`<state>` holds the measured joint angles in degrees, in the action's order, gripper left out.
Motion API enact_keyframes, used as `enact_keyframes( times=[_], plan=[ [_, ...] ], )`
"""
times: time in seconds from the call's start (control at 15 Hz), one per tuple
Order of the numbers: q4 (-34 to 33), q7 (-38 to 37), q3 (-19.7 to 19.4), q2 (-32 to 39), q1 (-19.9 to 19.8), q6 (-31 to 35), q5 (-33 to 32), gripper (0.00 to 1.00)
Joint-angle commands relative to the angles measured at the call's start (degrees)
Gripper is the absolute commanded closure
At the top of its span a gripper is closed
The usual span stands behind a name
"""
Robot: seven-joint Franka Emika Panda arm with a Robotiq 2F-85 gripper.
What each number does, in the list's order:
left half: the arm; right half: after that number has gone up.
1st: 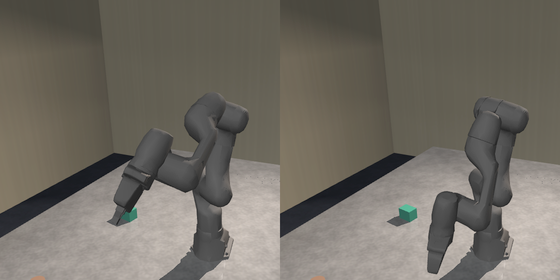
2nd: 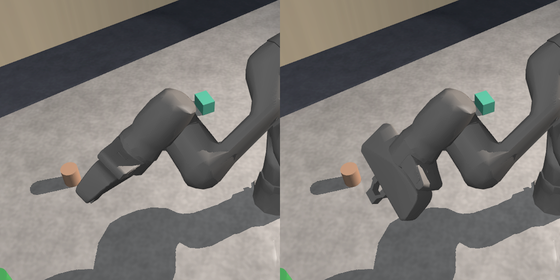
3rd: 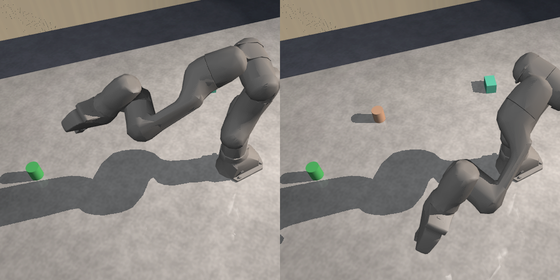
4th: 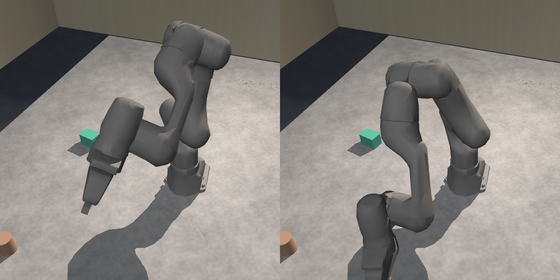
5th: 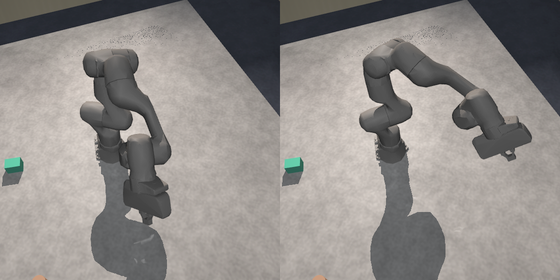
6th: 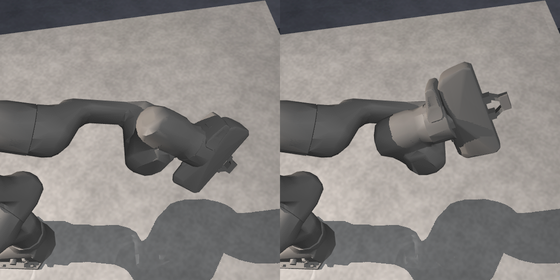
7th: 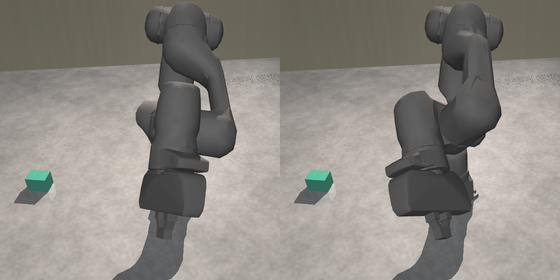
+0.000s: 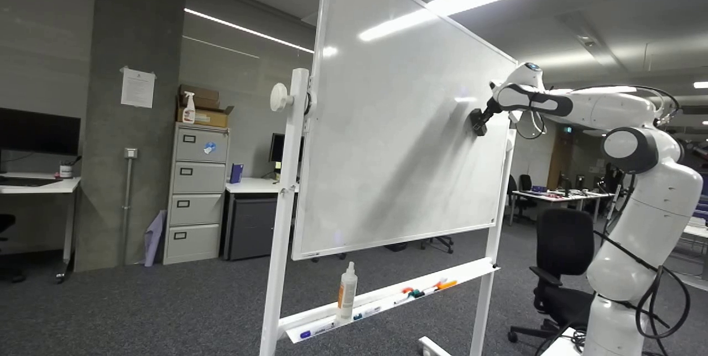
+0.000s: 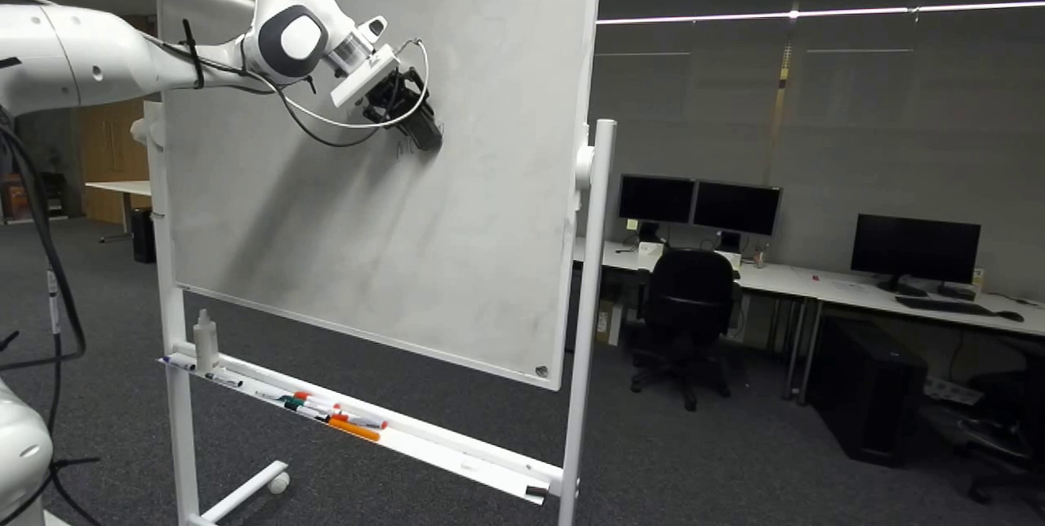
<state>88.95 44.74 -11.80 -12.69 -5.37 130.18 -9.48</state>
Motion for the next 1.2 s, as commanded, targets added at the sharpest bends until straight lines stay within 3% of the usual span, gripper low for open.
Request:
enact_keyframes(
  times=[0.0, 0.4, 1.13],
  plan=[
    [0.2, 12.3, -3.4, 0.8, 2.4, 5.3, 10.0, 0.66],
    [3.5, 23.3, -4.6, -1.2, 2.8, 8.0, 19.7, 0.66],
    [14.5, 22.8, -1.7, -7.5, 2.8, 8.0, 16.8, 0.66]
  ],
)
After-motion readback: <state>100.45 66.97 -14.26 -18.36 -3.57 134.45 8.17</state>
